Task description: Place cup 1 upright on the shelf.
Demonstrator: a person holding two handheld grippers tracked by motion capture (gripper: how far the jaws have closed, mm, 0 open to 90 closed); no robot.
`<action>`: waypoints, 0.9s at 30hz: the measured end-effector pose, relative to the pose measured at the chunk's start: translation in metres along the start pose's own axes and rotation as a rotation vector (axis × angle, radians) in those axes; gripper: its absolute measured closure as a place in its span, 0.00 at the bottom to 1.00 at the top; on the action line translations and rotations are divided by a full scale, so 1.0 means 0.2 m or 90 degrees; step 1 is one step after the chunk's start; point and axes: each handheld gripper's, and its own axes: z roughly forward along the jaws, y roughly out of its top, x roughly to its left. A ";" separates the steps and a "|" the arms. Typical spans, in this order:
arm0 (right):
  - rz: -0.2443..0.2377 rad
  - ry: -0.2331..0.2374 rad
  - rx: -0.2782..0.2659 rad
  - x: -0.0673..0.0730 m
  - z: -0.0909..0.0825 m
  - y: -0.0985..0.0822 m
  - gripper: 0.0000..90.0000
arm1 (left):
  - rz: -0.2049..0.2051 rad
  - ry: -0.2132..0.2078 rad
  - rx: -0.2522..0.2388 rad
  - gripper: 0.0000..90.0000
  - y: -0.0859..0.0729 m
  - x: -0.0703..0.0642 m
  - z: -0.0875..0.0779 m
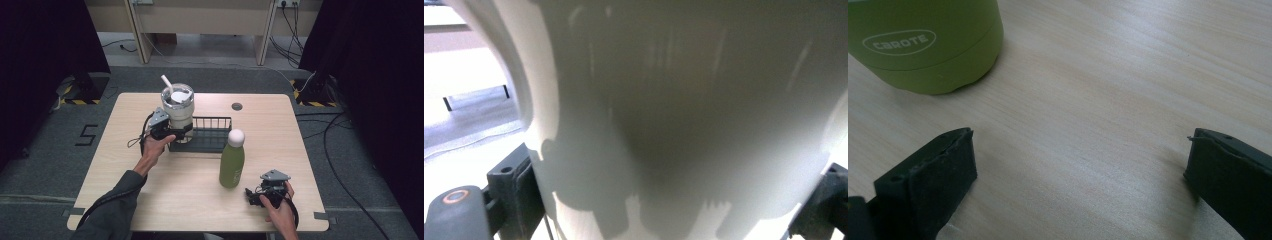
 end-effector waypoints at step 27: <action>-0.003 0.001 0.000 0.00 0.00 0.00 0.00 | -0.005 -0.040 0.020 0.07 -0.06 0.03 -0.03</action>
